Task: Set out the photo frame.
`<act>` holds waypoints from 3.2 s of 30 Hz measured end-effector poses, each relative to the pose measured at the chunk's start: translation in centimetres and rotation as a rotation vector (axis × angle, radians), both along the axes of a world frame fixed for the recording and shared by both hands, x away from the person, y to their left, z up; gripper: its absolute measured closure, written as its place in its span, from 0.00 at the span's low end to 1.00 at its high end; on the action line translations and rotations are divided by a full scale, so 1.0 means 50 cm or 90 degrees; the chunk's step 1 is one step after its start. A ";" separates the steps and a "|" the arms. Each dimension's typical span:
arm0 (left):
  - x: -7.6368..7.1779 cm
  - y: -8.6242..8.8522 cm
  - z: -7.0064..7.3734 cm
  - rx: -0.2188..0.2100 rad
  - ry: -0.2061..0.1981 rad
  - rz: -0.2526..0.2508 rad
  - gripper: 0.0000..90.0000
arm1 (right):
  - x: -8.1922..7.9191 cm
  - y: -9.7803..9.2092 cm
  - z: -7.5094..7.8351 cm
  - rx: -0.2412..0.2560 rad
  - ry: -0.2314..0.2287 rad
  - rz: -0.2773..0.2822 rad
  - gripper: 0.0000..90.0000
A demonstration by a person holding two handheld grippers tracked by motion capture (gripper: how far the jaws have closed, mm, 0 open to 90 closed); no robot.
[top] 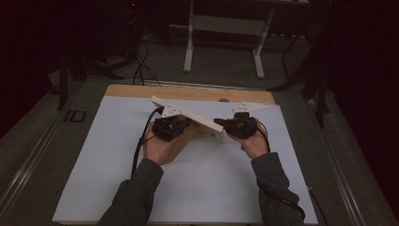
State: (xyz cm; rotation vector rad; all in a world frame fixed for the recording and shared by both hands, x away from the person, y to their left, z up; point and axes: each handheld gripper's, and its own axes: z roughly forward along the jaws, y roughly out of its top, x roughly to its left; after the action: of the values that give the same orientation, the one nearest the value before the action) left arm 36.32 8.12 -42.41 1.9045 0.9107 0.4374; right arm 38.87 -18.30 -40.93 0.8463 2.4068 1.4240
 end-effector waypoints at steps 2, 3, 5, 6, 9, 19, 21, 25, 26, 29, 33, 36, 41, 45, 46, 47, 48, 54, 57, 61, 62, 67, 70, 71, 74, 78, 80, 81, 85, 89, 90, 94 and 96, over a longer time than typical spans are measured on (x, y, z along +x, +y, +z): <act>0.001 0.000 0.000 -0.001 0.001 0.000 1.00 | -0.002 0.001 0.000 -0.001 -0.002 0.002 1.00; 0.001 0.000 0.000 -0.002 0.001 -0.001 1.00 | -0.002 0.001 0.000 0.000 -0.002 0.003 1.00; 0.002 0.000 0.000 -0.005 0.001 0.000 1.00 | -0.003 0.001 0.000 0.000 -0.002 0.003 1.00; 0.002 0.000 0.000 -0.005 0.002 0.000 1.00 | -0.004 0.002 0.000 -0.002 -0.002 0.004 1.00; 0.003 0.000 0.000 -0.005 0.002 0.000 1.00 | -0.007 0.003 0.000 -0.003 -0.003 0.009 1.00; 0.004 -0.001 0.001 -0.001 0.001 0.000 1.00 | -0.015 0.007 0.000 -0.004 -0.004 0.018 1.00; 0.004 -0.002 0.001 -0.001 0.001 0.001 1.00 | -0.017 0.008 0.000 -0.005 -0.005 0.019 1.00; 0.006 -0.002 0.002 0.000 0.001 0.001 1.00 | -0.021 0.012 0.001 -0.007 -0.007 0.028 1.00; 0.006 -0.002 0.002 0.000 0.001 0.002 1.00 | -0.022 0.013 0.001 -0.007 -0.007 0.029 1.00; 0.007 -0.002 0.003 0.000 0.001 0.002 1.00 | -0.025 0.017 0.002 -0.010 -0.011 0.032 1.00; 0.008 -0.003 0.004 0.003 0.001 0.003 1.00 | -0.026 0.018 0.002 -0.010 -0.013 0.034 1.00; 0.008 -0.003 0.004 0.003 0.001 0.003 1.00 | -0.027 0.018 0.002 -0.009 -0.012 0.033 1.00; 0.011 -0.004 0.005 0.006 -0.001 0.002 1.00 | -0.030 0.021 0.003 -0.011 -0.014 0.040 1.00; 0.014 -0.005 0.006 0.004 0.002 0.003 1.00 | -0.033 0.024 0.004 -0.014 -0.015 0.045 1.00; 0.014 -0.005 0.006 0.005 0.002 0.003 1.00 | -0.033 0.025 0.004 -0.014 -0.014 0.046 1.00; 0.015 -0.005 0.006 0.005 0.002 0.003 1.00 | -0.034 0.026 0.005 -0.014 -0.014 0.047 1.00; 0.015 -0.005 0.006 0.004 0.002 0.003 1.00 | -0.035 0.026 0.005 -0.013 -0.015 0.049 1.00; 0.016 -0.006 0.006 0.005 0.003 0.003 1.00 | -0.036 0.027 0.004 -0.010 -0.014 0.054 1.00; 0.018 -0.006 0.006 0.004 0.005 0.002 1.00 | -0.037 0.028 0.005 -0.012 -0.015 0.056 1.00; 0.021 -0.006 0.005 0.002 0.008 0.002 1.00 | -0.040 0.034 0.005 -0.013 -0.017 0.064 1.00; 0.021 -0.006 0.005 0.002 0.008 0.002 1.00 | -0.041 0.035 0.005 -0.015 -0.017 0.065 1.00; 0.025 -0.006 0.005 -0.003 0.014 -0.001 1.00 | -0.042 0.038 0.005 -0.013 -0.016 0.073 1.00; 0.026 -0.006 0.005 -0.003 0.014 -0.003 1.00 | -0.041 0.038 0.004 -0.011 -0.011 0.074 1.00; 0.027 -0.006 0.005 -0.004 0.015 -0.004 1.00 | -0.041 0.039 0.004 -0.010 -0.011 0.074 1.00; 0.030 -0.006 0.004 -0.008 0.016 -0.005 1.00 | -0.042 0.041 0.004 -0.008 -0.012 0.078 1.00; 0.033 -0.009 0.004 -0.005 0.013 -0.005 1.00 | -0.043 0.045 0.003 -0.011 -0.012 0.084 1.00; 0.035 -0.010 0.002 -0.006 0.008 -0.009 1.00 | -0.044 0.045 0.003 -0.012 -0.010 0.085 1.00; 0.037 -0.009 0.001 -0.012 0.010 -0.013 1.00 | -0.043 0.045 0.002 -0.013 -0.006 0.086 1.00; 0.042 -0.007 -0.002 -0.024 0.012 -0.017 1.00 | -0.042 0.044 -0.002 -0.013 -0.001 0.088 1.00; 0.046 -0.007 -0.002 -0.027 0.014 -0.018 1.00 | -0.042 0.046 -0.003 -0.010 0.002 0.094 1.00; 0.047 -0.006 -0.002 -0.028 0.015 -0.018 1.00 | -0.042 0.047 -0.004 -0.010 0.002 0.095 1.00; 0.053 -0.004 -0.005 -0.043 0.019 -0.024 1.00 | -0.042 0.048 -0.005 -0.011 0.003 0.098 1.00; 0.055 -0.004 -0.005 -0.044 0.019 -0.028 1.00 | -0.043 0.050 -0.006 -0.014 0.004 0.100 1.00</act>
State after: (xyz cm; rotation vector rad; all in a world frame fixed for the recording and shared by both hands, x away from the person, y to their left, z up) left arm 39.09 7.89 -42.66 1.8690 0.8901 0.3475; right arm 36.74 -15.80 -41.22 0.6703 2.5381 1.4465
